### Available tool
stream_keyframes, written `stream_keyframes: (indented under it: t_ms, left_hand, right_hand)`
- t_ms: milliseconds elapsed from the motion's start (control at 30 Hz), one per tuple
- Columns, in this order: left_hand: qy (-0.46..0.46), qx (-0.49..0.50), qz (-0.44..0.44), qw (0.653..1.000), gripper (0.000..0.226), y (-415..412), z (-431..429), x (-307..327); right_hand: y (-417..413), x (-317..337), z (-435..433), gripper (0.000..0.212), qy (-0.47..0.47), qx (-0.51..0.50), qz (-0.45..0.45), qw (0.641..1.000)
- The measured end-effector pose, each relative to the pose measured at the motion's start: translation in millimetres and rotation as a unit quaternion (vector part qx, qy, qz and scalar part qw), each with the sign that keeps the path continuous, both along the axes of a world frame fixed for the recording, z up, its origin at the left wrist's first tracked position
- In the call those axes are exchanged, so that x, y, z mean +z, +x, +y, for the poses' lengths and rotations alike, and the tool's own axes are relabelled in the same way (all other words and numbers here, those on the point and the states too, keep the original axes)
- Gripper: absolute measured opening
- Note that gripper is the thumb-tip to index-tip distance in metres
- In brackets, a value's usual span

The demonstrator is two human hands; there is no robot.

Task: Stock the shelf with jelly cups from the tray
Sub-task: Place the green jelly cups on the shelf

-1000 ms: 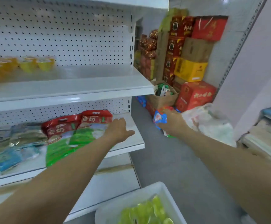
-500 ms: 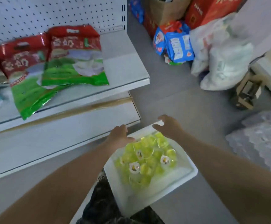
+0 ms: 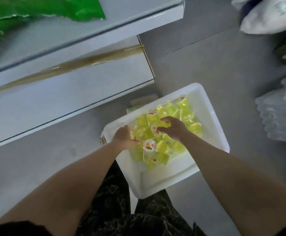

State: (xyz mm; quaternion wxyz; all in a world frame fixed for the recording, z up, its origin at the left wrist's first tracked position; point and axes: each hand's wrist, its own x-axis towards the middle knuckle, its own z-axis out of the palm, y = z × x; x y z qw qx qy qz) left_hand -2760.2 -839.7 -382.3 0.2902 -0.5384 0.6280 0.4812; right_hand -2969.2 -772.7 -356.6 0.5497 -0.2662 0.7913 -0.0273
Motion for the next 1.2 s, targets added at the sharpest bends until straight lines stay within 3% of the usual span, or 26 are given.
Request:
stream_keyframes:
  t_ms: [467,700,900,1033,1200]
  left_hand:
    - [-0.017,-0.042,-0.016,0.999,0.080,-4,10,-43]
    - [-0.027,-0.072,-0.022,0.997,0.071,-2,15,-52]
    - [-0.050,-0.092,-0.038,0.994,0.068,-1,21,-50]
    - [-0.037,-0.064,-0.029,0.997,0.071,-1,21,-43]
    - [-0.036,0.047,0.014,0.998,0.063,-2,26,-14]
  right_hand:
    - [19,-45,15,0.051,-0.005,-0.063,-0.026,0.998]
    - [12,-45,22,0.066,0.000,-0.116,-0.100,0.988]
    - [13,-30,34,0.056,-0.026,-0.176,-0.149,0.973]
    - [12,-19,45,0.051,-0.041,-0.200,-0.126,0.971]
    - [7,4,62,0.062,-0.057,-0.225,-0.076,0.970]
